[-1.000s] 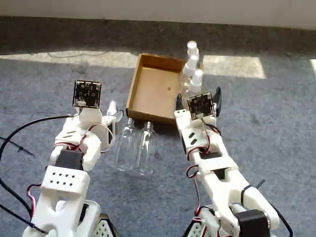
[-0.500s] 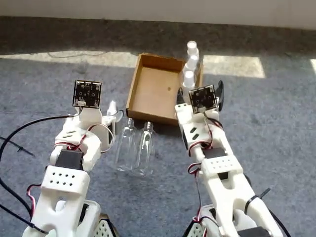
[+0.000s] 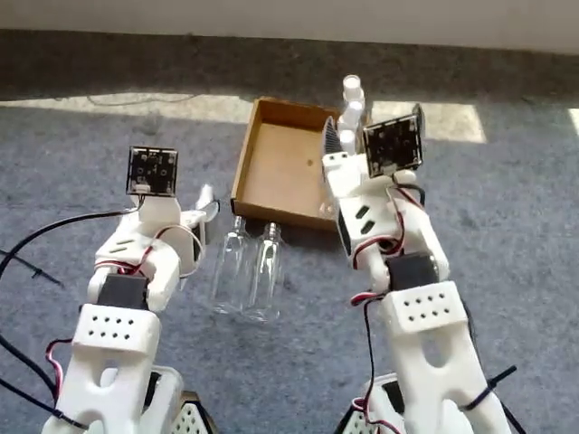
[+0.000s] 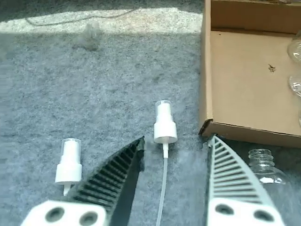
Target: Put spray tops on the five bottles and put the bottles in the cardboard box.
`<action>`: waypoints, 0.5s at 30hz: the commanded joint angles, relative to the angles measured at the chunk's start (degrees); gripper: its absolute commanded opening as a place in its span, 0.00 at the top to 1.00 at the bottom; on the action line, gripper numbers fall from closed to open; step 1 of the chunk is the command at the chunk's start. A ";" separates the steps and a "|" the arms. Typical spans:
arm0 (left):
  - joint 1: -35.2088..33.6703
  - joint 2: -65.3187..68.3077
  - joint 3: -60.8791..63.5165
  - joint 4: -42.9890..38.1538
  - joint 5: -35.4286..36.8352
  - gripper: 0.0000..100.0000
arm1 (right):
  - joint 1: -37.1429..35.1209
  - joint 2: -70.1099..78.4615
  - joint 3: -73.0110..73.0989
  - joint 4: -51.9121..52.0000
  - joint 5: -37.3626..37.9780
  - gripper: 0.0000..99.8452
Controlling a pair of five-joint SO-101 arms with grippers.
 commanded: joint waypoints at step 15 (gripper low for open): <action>-25.98 8.31 -18.86 8.88 -7.21 0.79 | -24.84 5.05 -4.26 35.65 -17.93 0.62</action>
